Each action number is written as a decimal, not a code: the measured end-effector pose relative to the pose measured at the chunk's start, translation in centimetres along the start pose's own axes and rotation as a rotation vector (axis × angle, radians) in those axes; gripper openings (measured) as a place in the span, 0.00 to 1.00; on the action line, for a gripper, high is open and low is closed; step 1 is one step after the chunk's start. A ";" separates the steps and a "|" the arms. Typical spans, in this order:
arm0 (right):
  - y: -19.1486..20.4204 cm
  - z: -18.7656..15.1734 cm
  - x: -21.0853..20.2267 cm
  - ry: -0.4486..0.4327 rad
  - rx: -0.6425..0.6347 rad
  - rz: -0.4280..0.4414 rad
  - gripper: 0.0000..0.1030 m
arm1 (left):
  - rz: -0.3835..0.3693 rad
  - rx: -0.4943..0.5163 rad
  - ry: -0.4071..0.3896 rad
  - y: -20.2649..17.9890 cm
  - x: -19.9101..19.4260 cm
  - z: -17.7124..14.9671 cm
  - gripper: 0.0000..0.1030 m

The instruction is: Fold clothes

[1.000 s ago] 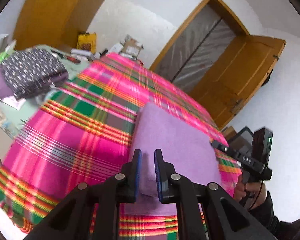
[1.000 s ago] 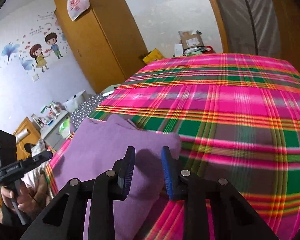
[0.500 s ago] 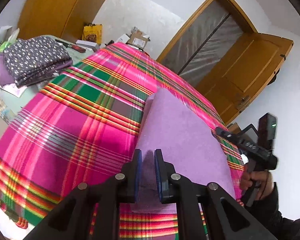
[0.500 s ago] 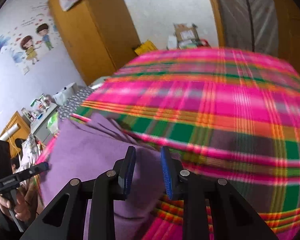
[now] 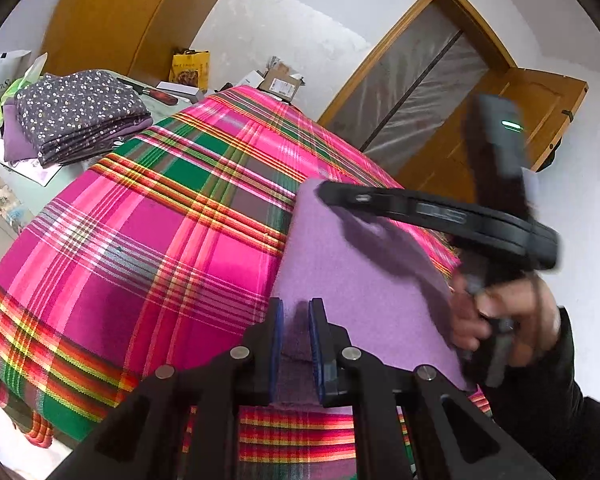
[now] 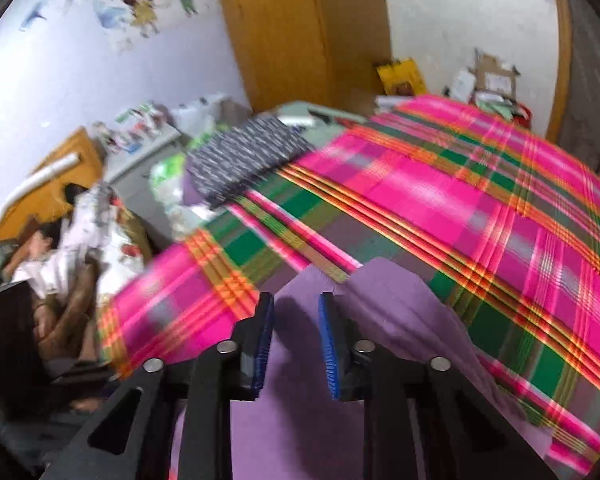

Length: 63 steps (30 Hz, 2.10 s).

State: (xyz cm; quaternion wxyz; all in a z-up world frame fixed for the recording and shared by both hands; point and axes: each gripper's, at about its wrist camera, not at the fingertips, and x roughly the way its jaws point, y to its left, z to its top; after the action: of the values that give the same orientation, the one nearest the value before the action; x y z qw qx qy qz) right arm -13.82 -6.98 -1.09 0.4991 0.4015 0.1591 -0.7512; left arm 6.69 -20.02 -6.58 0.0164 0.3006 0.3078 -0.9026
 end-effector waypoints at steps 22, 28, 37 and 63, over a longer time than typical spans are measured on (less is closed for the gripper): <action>-6.0 -5.4 -9.2 -0.192 0.166 -0.024 0.14 | -0.015 0.004 -0.037 0.1 -1.7 0.5 0.12; -8.8 -8.1 -7.3 -0.144 0.234 -0.041 0.10 | -0.016 0.059 0.008 -1.4 0.2 0.6 0.12; -7.3 -11.2 -13.2 -0.250 0.171 0.056 0.15 | 0.035 0.054 -0.013 -0.5 -1.2 0.6 0.12; -3.1 -19.1 -15.8 -0.180 -0.009 0.020 0.29 | 0.037 0.058 0.057 0.0 0.4 -0.4 0.12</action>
State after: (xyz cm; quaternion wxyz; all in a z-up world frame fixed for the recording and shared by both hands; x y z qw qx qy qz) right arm -5.20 16.46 -1.52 0.5207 0.3317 0.1131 -0.7785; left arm 6.63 -19.74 -7.06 0.0158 0.3322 0.2760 -0.9018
